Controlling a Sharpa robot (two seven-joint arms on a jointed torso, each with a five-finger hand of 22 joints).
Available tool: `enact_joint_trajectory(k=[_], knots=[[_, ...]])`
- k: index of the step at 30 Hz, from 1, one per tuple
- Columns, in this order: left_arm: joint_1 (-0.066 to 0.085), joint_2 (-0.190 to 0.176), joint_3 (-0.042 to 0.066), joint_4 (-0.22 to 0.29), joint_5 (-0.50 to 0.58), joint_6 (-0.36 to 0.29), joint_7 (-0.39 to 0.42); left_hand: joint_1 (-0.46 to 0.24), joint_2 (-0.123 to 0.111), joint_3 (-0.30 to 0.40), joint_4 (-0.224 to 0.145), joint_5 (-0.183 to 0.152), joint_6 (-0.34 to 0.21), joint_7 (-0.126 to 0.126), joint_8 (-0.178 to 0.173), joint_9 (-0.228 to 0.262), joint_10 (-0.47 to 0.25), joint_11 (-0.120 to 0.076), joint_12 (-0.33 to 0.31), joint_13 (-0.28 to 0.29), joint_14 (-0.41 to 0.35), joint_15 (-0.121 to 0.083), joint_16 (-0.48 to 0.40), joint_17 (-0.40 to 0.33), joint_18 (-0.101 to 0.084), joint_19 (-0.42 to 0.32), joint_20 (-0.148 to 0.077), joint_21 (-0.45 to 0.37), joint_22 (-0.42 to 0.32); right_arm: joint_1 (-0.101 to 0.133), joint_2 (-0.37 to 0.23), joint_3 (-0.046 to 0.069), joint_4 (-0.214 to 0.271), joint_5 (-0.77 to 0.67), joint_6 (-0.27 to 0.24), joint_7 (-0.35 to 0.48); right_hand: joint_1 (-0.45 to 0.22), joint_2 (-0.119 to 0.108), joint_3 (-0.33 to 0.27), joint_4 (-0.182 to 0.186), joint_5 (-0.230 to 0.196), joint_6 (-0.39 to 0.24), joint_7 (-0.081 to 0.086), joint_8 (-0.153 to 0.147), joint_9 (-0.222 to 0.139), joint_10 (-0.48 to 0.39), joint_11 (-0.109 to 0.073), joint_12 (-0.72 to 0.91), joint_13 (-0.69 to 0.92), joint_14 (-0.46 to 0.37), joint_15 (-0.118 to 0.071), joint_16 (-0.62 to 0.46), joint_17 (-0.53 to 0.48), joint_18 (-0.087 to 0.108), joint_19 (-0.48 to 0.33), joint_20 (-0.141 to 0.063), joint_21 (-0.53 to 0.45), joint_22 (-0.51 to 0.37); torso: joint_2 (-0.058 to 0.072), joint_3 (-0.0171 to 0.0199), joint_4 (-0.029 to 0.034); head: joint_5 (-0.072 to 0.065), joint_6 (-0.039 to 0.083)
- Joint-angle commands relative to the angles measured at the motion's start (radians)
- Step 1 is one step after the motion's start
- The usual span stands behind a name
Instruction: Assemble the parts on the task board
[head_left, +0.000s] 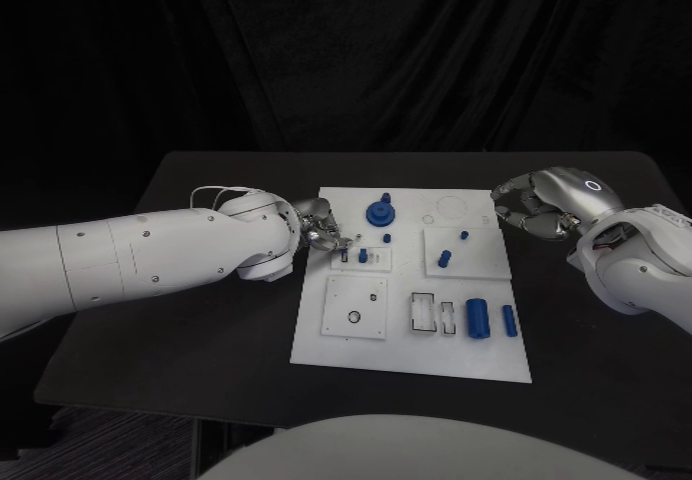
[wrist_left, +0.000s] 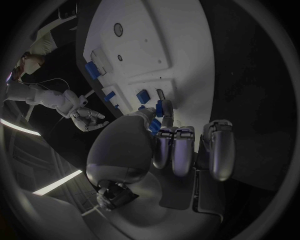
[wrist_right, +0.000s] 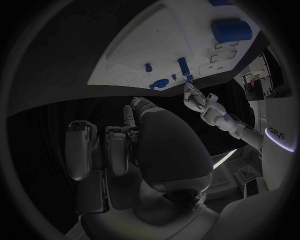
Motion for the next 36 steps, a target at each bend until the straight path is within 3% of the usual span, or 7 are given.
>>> enact_joint_trajectory(k=[1,9,36], knots=[[-0.004,-0.001,0.001,0.005,0.007,-0.007,0.007,-0.01,0.002,0.004,0.004,0.007,-0.001,0.002,0.006,0.002,0.106,-0.004,-0.001,0.263,0.104,-0.004,0.003,0.263,0.004,0.04,-0.002,0.003,0.219,-0.002,-0.001,0.001,0.001,-0.003,0.003,-0.006,-0.006,-0.006,0.008,0.0,0.006,0.008,0.0,-0.005,-0.001,0.049,-0.003,-0.004,0.203,0.102,-0.009,-0.004,0.252,0.006,0.049,-0.007,-0.005,0.223,0.0,0.0003,-0.0007,0.0,0.0],[-0.015,-0.003,0.001,0.007,0.007,-0.004,0.006,-0.017,0.001,0.003,0.007,0.003,0.0,0.003,0.008,0.004,0.106,-0.003,-0.001,0.263,0.104,-0.003,0.003,0.263,0.004,0.04,-0.002,0.002,0.219,-0.002,-0.003,0.001,0.002,-0.003,0.004,-0.007,-0.006,-0.006,0.008,0.0,0.006,0.008,0.0,-0.005,-0.001,0.049,-0.003,-0.004,0.203,0.102,-0.009,-0.004,0.252,0.006,0.049,-0.007,-0.005,0.223,-0.001,0.002,0.0008,-0.002,0.0],[-0.043,-0.017,0.001,0.021,-0.062,0.012,0.0,-0.031,0.003,0.0,0.011,-0.013,0.0,0.004,0.01,0.008,0.106,-0.002,-0.001,0.263,0.104,-0.003,0.003,0.263,0.005,0.037,-0.001,-0.004,0.217,-0.002,-0.003,0.001,0.001,-0.003,0.014,-0.012,-0.007,-0.006,0.009,0.0,0.006,0.01,0.0,-0.005,-0.001,0.049,-0.003,-0.004,0.203,0.102,-0.009,-0.005,0.252,0.006,0.049,-0.007,-0.005,0.223,0.001,0.0002,0.0,0.006,0.0]])
